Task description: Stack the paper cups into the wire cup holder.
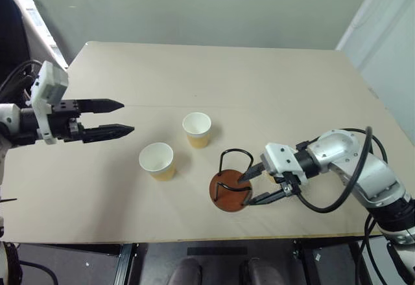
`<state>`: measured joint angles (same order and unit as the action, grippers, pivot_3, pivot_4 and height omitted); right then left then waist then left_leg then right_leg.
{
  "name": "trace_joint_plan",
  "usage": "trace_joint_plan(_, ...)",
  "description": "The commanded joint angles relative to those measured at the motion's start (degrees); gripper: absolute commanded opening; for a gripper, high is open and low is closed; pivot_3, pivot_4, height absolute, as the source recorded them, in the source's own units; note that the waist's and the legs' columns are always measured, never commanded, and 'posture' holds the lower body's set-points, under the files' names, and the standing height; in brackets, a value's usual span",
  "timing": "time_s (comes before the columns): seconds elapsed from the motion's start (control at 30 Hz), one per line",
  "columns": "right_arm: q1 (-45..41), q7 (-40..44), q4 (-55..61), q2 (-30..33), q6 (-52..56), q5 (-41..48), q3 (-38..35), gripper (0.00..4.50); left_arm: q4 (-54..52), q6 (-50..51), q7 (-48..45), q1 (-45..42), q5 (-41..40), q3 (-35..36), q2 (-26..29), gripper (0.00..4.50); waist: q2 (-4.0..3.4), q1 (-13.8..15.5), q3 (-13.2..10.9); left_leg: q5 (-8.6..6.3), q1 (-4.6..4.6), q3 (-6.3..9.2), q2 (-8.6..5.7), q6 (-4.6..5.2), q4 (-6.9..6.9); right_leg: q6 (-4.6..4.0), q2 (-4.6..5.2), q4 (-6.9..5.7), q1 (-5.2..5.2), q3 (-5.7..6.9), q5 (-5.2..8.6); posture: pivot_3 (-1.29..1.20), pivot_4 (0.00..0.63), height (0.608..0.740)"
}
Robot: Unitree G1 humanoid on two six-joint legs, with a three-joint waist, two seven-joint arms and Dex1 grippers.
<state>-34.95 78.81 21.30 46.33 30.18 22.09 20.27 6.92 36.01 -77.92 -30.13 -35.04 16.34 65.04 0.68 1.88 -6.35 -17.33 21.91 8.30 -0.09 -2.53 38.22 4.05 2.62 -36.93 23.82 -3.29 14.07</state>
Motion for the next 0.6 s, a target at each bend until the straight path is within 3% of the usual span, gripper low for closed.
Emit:
trace_joint_plan(0.03,-3.8,-0.1,1.2,0.7,1.2,2.5,-4.6,4.01,-1.6,0.3,-1.9,-1.1,-1.3,1.3,2.1,4.32,-0.01,0.0,0.0,0.0,0.0,0.0,0.0,0.0,0.0,0.0,0.0,0.0,0.0,0.0,0.0,0.0,0.15,0.74)
trace_joint_plan(0.23,-14.0,-2.7,0.7,1.2,13.4,13.8,-14.6,4.01,-2.3,0.4,-7.5,-3.1,-1.5,-1.7,4.5,4.32,-0.01,0.0,0.0,0.0,0.0,0.02,0.0,0.0,-0.01,-0.03,-0.02,0.02,0.01,0.0,0.01,0.0,0.15,0.74)
trace_joint_plan(0.37,-17.9,-2.6,0.9,5.7,21.1,20.7,-20.6,4.01,-5.4,0.8,-13.6,-4.3,-2.7,-4.6,7.7,4.32,0.0,0.2,0.0,0.0,0.02,0.07,-0.01,0.0,-0.14,-0.09,-0.04,0.14,0.01,0.0,0.05,0.0,0.15,0.74)
trace_joint_plan(0.6,-5.8,1.9,5.2,21.9,21.2,18.2,-20.5,4.01,-15.0,-0.4,-14.6,-5.8,-5.4,-10.1,10.2,4.32,0.01,1.1,0.0,-0.02,0.04,0.15,-0.01,-0.05,-0.21,-0.15,-0.02,0.25,-0.06,-0.02,0.08,0.0,0.15,0.74)
